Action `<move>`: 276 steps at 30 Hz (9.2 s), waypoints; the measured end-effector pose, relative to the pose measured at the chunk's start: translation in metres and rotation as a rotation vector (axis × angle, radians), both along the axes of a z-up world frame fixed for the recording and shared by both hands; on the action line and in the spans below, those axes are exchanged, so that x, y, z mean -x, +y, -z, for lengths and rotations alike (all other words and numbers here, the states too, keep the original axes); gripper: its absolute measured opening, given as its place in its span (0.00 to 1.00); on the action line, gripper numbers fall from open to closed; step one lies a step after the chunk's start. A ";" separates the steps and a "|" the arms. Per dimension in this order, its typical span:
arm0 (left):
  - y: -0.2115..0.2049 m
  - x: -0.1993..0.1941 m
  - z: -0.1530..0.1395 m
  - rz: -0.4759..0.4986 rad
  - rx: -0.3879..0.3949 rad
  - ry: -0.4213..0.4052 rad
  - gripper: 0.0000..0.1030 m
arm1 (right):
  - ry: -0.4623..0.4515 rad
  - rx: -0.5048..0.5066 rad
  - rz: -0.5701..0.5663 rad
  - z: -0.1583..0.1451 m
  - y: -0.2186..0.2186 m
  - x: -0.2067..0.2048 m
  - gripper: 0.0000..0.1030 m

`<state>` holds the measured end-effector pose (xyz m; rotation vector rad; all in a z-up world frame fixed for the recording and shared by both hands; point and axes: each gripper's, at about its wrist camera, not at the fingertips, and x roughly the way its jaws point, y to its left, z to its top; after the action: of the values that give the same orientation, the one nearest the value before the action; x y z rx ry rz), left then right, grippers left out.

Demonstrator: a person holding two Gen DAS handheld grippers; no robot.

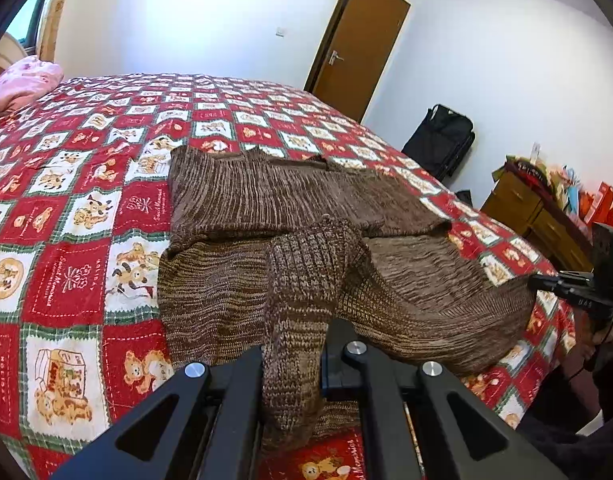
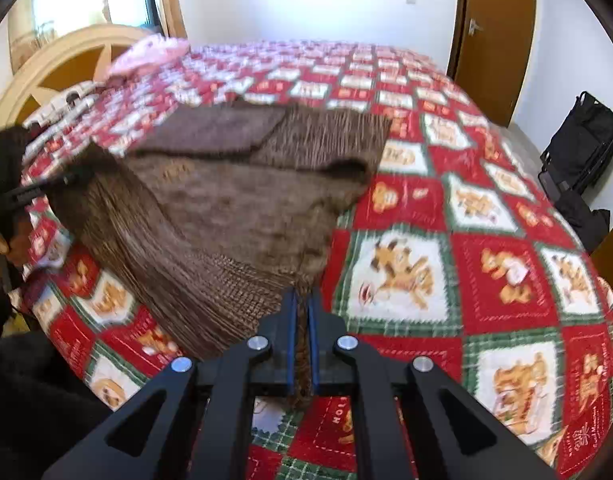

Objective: Fold small clothes

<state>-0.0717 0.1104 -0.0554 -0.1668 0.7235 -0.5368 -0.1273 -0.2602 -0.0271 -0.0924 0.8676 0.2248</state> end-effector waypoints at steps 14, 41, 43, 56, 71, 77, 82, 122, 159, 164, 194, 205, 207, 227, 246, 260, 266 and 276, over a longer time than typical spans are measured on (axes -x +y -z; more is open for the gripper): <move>0.006 -0.024 -0.025 -0.073 -0.021 -0.051 0.03 | -0.118 -0.131 0.035 -0.043 0.008 -0.051 0.06; -0.010 -0.230 -0.001 -0.328 -0.100 0.057 0.03 | -0.175 0.179 0.183 -0.021 0.036 -0.292 0.05; -0.017 -0.241 0.013 -0.334 -0.120 0.093 0.03 | -0.144 0.183 0.218 -0.004 0.028 -0.302 0.05; -0.010 -0.259 0.043 -0.353 -0.068 0.192 0.05 | -0.046 0.308 0.228 0.062 0.025 -0.330 0.07; -0.001 -0.172 -0.011 -0.327 -0.287 0.071 0.14 | -0.061 -0.159 0.207 -0.013 -0.032 -0.159 0.59; -0.004 -0.204 -0.025 -0.368 -0.358 0.061 0.14 | -0.009 -0.122 0.179 0.015 -0.012 -0.126 0.59; 0.021 -0.186 -0.047 -0.370 -0.271 0.007 0.14 | -0.065 -0.155 0.148 -0.005 -0.004 -0.125 0.59; 0.043 -0.216 0.004 -0.254 0.157 0.122 0.00 | -0.063 -0.182 0.154 0.004 0.017 -0.188 0.55; 0.075 -0.210 0.055 -0.286 0.452 0.393 0.99 | -0.023 -0.272 0.139 0.010 0.022 -0.191 0.56; 0.060 -0.215 0.056 -0.253 0.419 0.402 0.45 | -0.016 -0.273 0.137 0.013 0.023 -0.189 0.56; 0.047 -0.235 0.023 -0.216 0.334 0.136 0.04 | 0.078 0.011 0.190 0.051 0.022 -0.324 0.13; 0.045 -0.251 0.018 -0.232 0.379 0.074 0.04 | -0.236 -0.059 0.299 -0.007 0.009 -0.253 0.08; 0.041 -0.263 0.029 -0.265 0.354 0.098 0.04 | -0.249 -0.035 0.321 -0.006 0.004 -0.260 0.08; 0.056 -0.185 0.001 -0.355 0.096 0.180 0.06 | -0.020 -0.181 0.197 -0.003 -0.011 -0.160 0.48; 0.000 -0.099 0.046 -0.274 -0.070 0.205 0.06 | 0.085 -0.009 0.259 0.051 0.007 -0.109 0.11; 0.045 -0.066 0.021 -0.434 -0.103 0.115 0.06 | -0.024 -0.070 0.301 0.011 0.002 -0.068 0.30; 0.073 -0.053 0.029 -0.520 0.129 0.178 0.06 | -0.092 -0.117 0.148 -0.028 0.050 -0.079 0.47; 0.049 -0.054 0.072 -0.597 0.269 0.315 0.07 | -0.074 -0.168 -0.088 -0.028 0.145 -0.106 0.47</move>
<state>-0.0175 0.1594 -0.1270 -0.7058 0.8570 -0.0291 -0.0214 -0.1154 0.0008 0.0179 0.7690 0.3735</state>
